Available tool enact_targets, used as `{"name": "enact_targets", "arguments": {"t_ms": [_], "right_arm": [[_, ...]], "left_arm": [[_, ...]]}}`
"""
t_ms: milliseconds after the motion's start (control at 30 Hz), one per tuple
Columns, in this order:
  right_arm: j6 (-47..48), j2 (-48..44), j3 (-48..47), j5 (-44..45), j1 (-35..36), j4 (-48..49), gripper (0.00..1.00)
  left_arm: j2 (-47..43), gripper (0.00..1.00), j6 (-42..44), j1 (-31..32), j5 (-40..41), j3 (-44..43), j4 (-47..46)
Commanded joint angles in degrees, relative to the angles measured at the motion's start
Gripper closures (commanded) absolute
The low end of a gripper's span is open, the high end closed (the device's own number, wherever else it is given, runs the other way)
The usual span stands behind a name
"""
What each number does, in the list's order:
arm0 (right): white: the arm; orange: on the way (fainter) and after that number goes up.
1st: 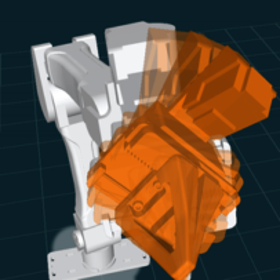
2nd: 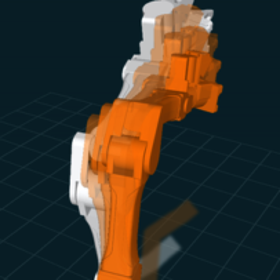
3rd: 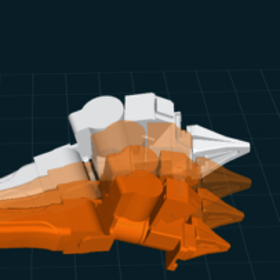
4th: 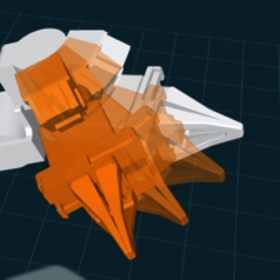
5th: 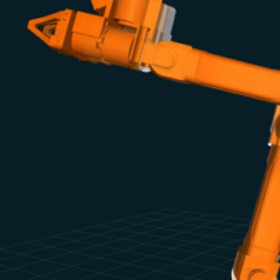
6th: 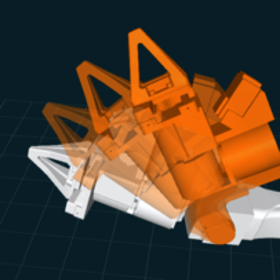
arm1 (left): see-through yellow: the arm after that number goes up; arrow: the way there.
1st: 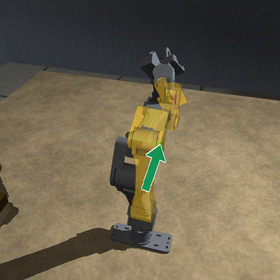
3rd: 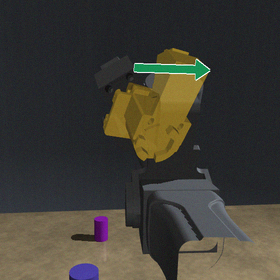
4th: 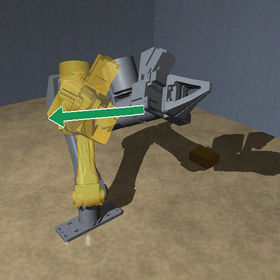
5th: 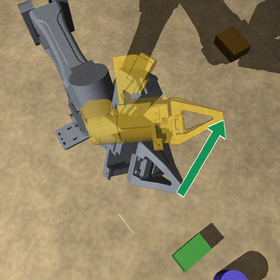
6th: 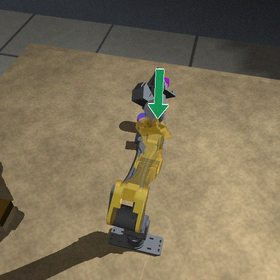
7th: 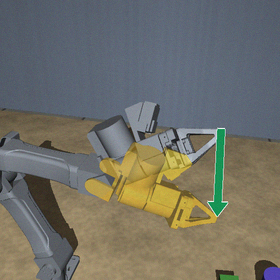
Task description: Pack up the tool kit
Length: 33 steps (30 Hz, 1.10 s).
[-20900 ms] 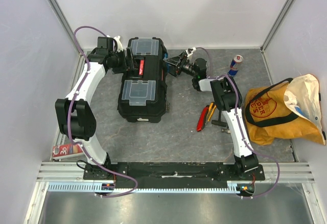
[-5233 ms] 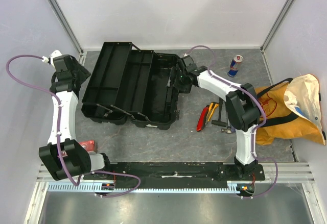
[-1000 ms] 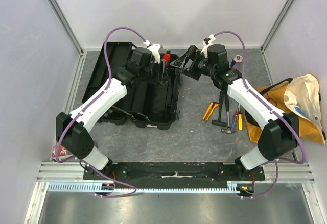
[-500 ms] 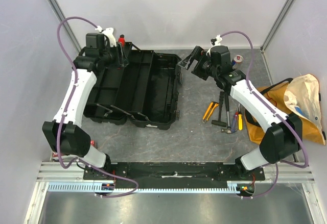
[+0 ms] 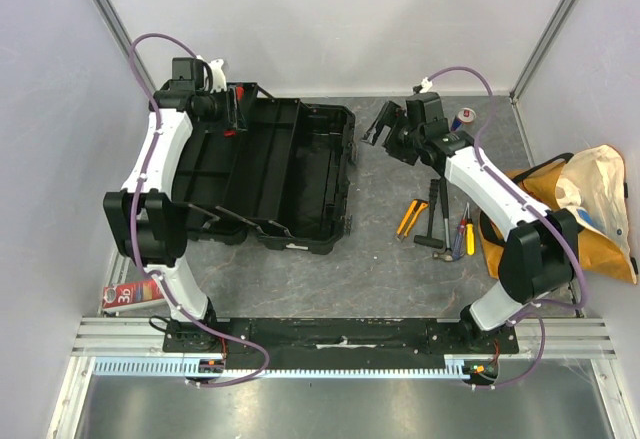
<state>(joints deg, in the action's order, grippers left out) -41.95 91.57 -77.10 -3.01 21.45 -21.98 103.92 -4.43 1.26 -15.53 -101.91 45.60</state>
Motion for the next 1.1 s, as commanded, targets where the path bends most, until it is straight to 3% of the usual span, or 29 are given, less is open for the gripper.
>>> {"name": "enact_targets", "arguments": {"t_ms": [0,133,433,533,767,1067], "right_arm": [[0.5,0.7,-3.3,1.6,-1.1,-0.3,0.07],[-0.1,2.8,-4.4,0.8,-1.6,-0.4,0.08],[-0.9,7.0,-7.6,-1.7,-2.1,-0.6,0.09],[-0.9,8.1,-8.4,-2.5,-2.0,-0.6,0.10],[-1.2,9.5,-9.0,-2.9,-2.0,-0.5,0.10],[-1.6,10.2,-9.0,-3.2,-2.1,-0.5,0.11]], "left_arm": [[0.8,0.88,3.6,-1.2,0.2,-4.0,2.1],[2.0,0.80,4.2,-2.9,-1.4,-4.2,2.6],[-0.5,0.84,1.5,-4.6,-8.1,-5.3,1.2],[-1.8,0.84,-0.4,-6.1,-14.3,-5.7,-0.4],[-1.5,0.83,-0.1,-6.6,-8.8,-5.3,-0.8],[3.1,0.76,0.6,-6.6,-13.2,-6.0,-0.2]]}}
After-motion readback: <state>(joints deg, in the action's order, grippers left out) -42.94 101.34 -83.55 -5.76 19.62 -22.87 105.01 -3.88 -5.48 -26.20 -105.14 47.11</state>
